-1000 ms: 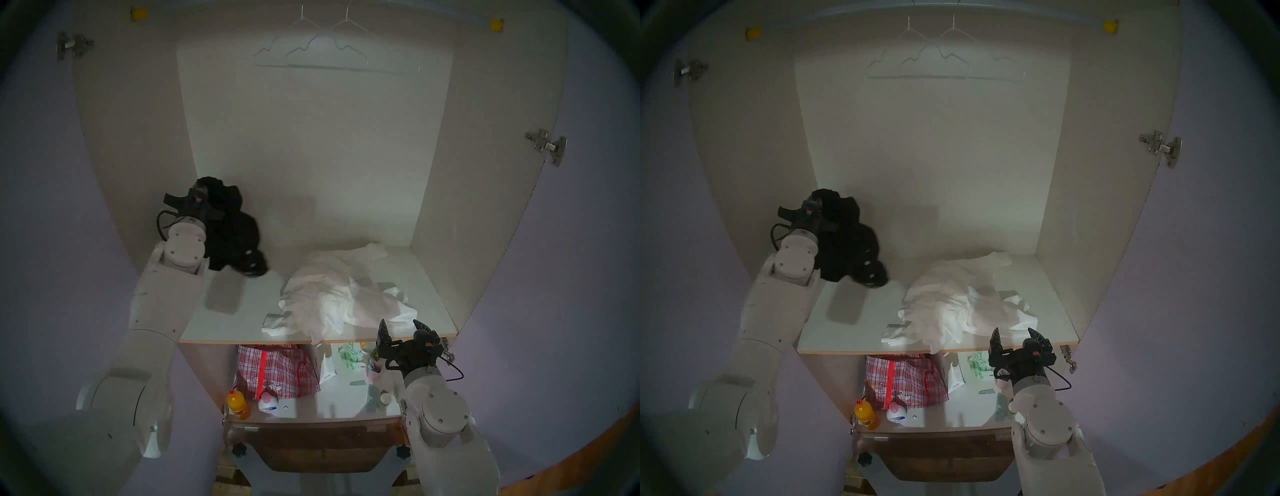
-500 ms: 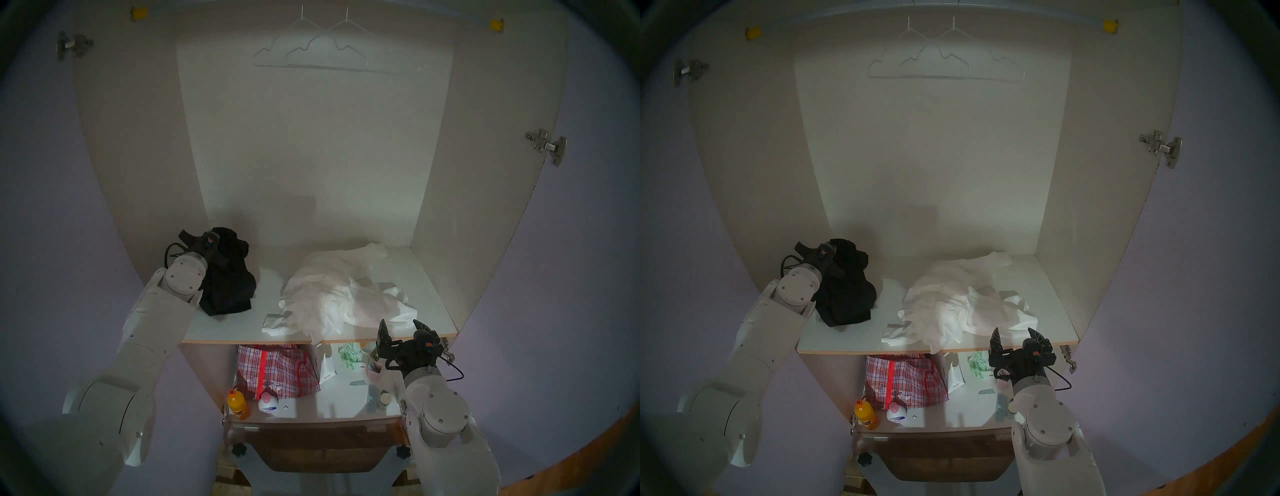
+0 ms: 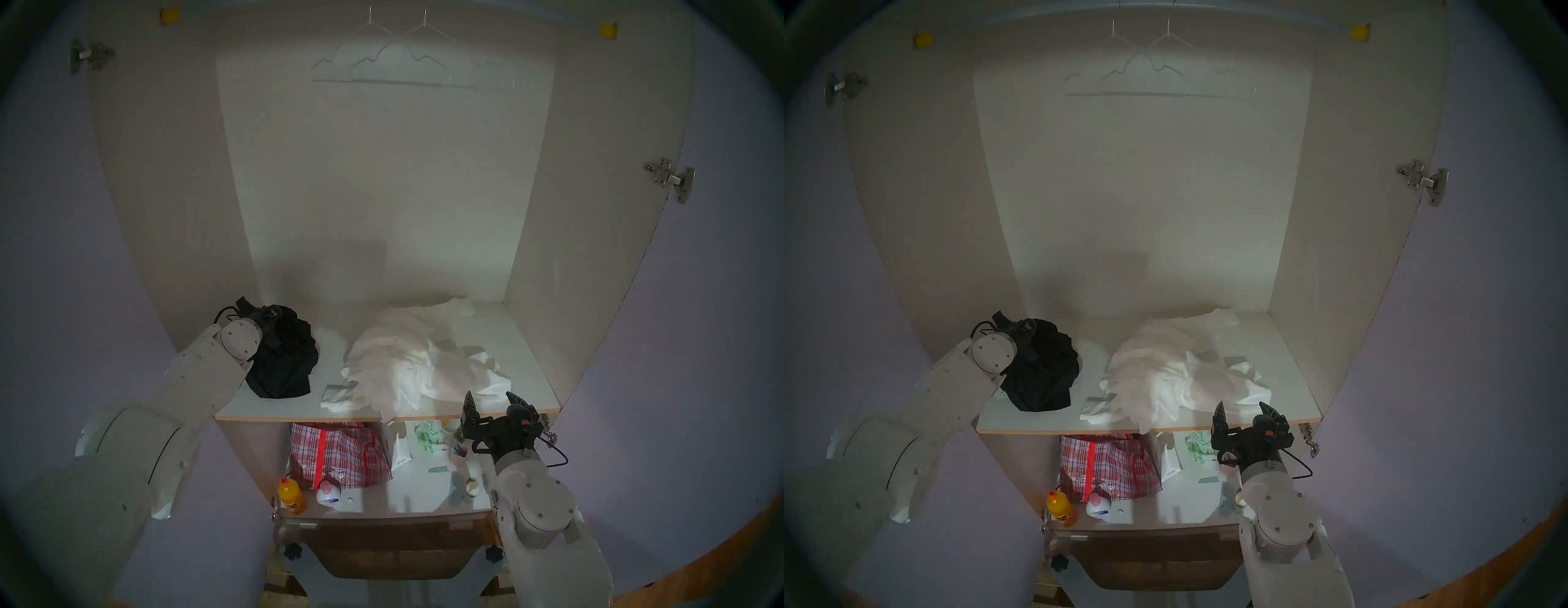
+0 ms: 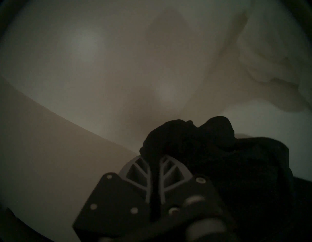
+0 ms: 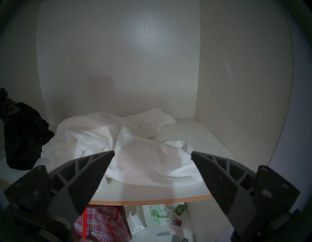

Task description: Sort tops into two piles: light colors and dark colors

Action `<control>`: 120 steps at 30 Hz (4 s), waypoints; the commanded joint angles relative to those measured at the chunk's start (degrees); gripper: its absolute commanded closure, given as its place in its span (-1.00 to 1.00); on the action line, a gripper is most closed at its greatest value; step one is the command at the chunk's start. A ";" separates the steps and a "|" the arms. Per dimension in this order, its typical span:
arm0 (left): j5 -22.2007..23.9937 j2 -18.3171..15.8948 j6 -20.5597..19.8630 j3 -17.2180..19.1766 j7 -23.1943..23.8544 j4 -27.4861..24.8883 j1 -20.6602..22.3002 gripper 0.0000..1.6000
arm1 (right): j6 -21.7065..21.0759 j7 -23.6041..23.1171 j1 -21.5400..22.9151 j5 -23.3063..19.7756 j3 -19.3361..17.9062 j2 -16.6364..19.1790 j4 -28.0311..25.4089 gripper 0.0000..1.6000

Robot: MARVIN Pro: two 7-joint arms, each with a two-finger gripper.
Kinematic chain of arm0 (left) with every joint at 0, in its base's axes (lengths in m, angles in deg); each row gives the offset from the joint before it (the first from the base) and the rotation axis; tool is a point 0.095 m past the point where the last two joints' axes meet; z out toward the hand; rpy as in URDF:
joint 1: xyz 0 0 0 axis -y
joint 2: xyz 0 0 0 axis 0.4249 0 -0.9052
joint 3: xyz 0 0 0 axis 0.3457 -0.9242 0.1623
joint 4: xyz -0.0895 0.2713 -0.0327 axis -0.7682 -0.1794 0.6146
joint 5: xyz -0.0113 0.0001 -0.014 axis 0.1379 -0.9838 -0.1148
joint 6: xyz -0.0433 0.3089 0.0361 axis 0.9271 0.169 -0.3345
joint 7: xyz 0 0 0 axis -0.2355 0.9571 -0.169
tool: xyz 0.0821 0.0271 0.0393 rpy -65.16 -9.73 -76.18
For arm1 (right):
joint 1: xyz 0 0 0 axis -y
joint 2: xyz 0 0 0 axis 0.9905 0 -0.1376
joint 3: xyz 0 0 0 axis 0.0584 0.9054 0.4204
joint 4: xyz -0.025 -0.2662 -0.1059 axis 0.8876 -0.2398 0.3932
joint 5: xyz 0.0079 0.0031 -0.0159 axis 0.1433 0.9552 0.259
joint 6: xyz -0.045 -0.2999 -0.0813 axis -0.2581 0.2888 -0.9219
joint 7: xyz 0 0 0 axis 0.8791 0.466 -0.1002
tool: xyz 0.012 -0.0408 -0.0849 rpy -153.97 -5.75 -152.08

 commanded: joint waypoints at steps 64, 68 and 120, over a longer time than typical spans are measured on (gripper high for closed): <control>6.47 -1.75 14.56 -0.77 19.73 -0.12 7.60 -1.00 | -9.11 -3.31 49.15 -8.25 7.43 -8.37 47.21 0.57; 6.51 -1.77 14.54 -0.74 19.78 -0.24 7.59 -1.00 | -5.35 -2.33 48.32 -6.67 9.07 -8.53 44.41 1.00; 6.60 -2.09 13.88 -0.42 20.07 -1.70 6.87 -1.00 | -3.81 12.97 48.86 -2.53 -9.31 1.45 27.73 1.00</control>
